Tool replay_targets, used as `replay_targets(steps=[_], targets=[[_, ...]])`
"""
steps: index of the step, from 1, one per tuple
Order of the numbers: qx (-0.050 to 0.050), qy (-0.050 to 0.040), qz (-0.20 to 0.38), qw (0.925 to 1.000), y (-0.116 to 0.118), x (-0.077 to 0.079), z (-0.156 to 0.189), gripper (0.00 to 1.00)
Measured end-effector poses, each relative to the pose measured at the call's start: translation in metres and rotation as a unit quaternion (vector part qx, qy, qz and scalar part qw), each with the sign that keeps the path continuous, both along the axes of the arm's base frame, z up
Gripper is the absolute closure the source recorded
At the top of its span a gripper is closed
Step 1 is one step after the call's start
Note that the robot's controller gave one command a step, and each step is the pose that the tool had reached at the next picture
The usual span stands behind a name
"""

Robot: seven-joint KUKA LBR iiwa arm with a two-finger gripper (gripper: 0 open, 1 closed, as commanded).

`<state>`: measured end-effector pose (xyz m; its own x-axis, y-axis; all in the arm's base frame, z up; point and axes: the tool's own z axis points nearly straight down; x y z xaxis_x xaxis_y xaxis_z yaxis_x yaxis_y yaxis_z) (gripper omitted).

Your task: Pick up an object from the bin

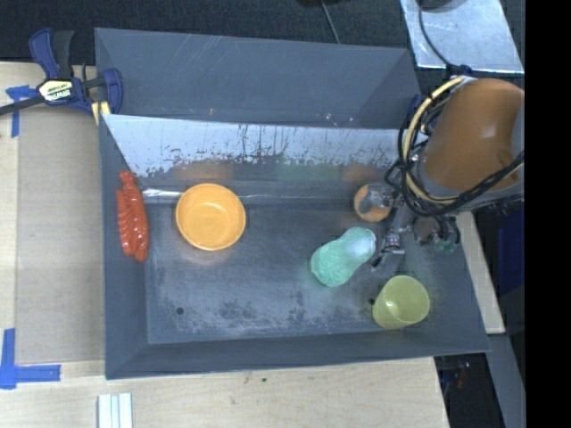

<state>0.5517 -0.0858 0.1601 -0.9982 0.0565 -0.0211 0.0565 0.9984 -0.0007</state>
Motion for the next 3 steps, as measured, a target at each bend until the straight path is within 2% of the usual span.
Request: replay_targets(steps=[1, 2, 3], targets=[[0.000, 0.0104, 0.001, 0.9999, -0.014, 0.010, -0.089, 0.00], [0.001, -0.0016, -0.061, 0.9981, -0.011, 0.023, -0.090, 0.00], [0.000, 0.0087, -0.003, 1.0000, -0.014, 0.011, -0.088, 1.00]])
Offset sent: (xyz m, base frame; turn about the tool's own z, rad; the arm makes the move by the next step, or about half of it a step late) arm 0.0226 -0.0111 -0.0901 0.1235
